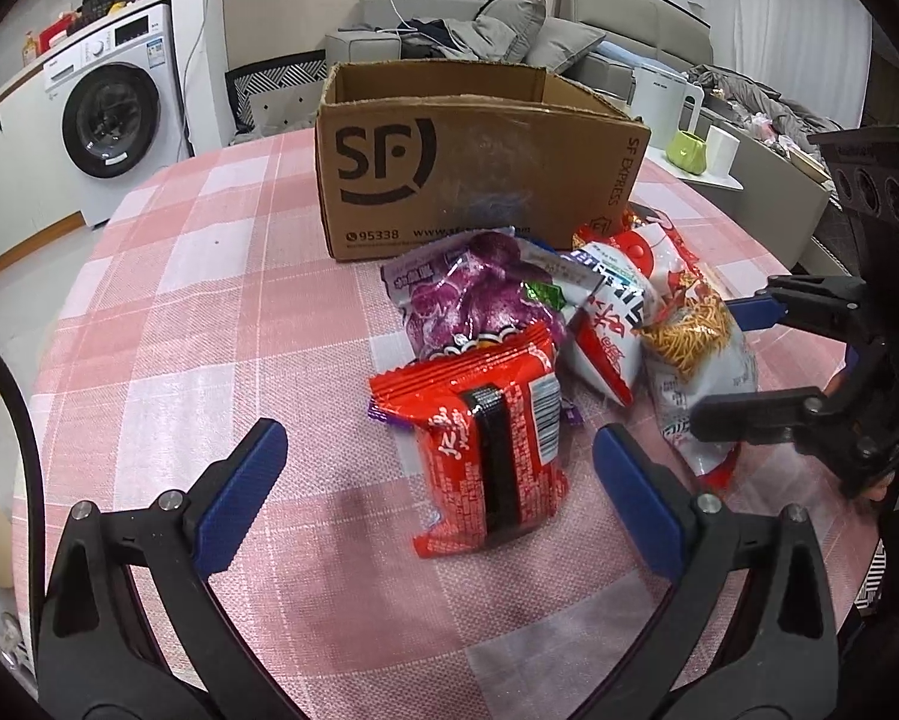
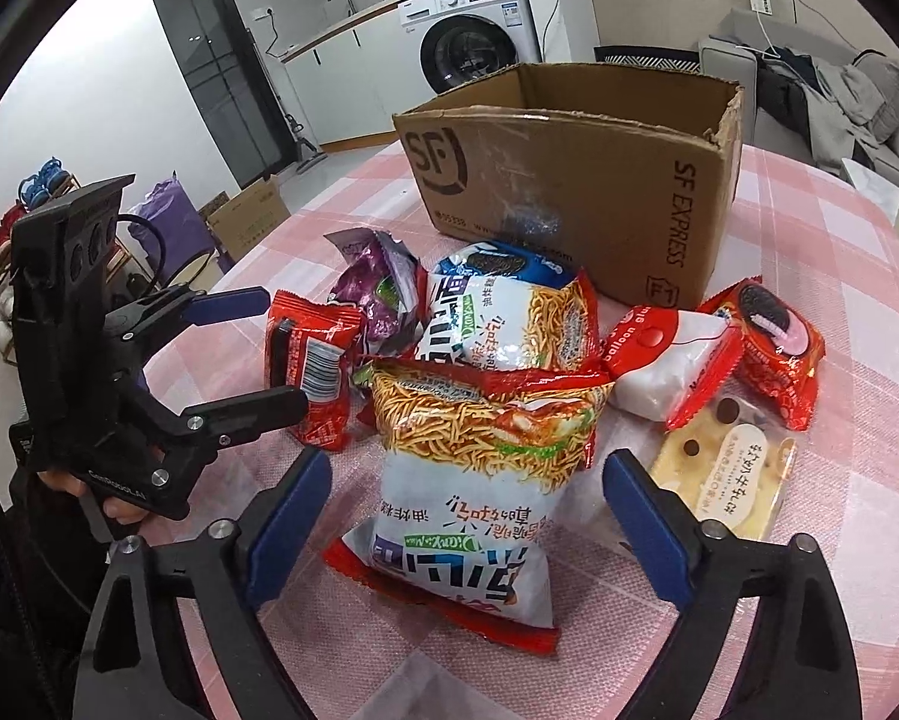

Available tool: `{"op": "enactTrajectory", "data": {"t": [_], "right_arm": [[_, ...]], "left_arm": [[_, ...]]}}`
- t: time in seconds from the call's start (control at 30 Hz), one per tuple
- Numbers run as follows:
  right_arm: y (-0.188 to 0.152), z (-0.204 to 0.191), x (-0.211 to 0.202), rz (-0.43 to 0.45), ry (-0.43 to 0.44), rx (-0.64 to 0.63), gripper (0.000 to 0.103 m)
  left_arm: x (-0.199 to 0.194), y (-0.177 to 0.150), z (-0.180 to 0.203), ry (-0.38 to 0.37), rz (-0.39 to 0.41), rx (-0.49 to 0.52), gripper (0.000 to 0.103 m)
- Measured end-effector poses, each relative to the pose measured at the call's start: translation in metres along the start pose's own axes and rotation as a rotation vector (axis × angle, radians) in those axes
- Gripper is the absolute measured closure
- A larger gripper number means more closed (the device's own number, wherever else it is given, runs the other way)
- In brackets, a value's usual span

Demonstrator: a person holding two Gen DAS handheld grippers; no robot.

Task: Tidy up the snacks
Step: 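Grasp the red wafer pack with the left gripper while the right gripper grasps the noodle bag, then lift both held packs and carry them over the cardboard box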

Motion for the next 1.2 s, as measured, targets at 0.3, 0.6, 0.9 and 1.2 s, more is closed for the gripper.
{"op": "enactTrajectory", "data": {"t": [0.3, 0.6, 0.9, 1.2], "right_arm": [[-0.001, -0.003, 0.004, -0.009, 0.012, -0.007, 0.019], [-0.001, -0.006, 0.004, -0.012, 0.018, -0.020, 0.024], [-0.002, -0.002, 0.002, -0.009, 0.021, -0.018, 0.033], [-0.004, -0.003, -0.002, 0.002, 0.035, -0.033, 0.050]], "left_arm": [[0.013, -0.005, -0.006, -0.056, -0.050, -0.041, 0.031], [0.023, -0.007, -0.007, -0.119, -0.083, -0.044, 0.062], [0.015, -0.005, -0.004, -0.129, -0.063, -0.033, 0.063], [0.002, -0.002, -0.001, -0.131, -0.034, -0.023, 0.064]]}}
Point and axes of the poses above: each gripper's, at about its wrist camera, not at the fingertips, and x roughly the way its jaws point, z to its right, y to its top, the point moved 1 cm from there along x, roughly the way its jaws point, and after that the axes turned 10 degrees about -y, right-handed, at the moved point
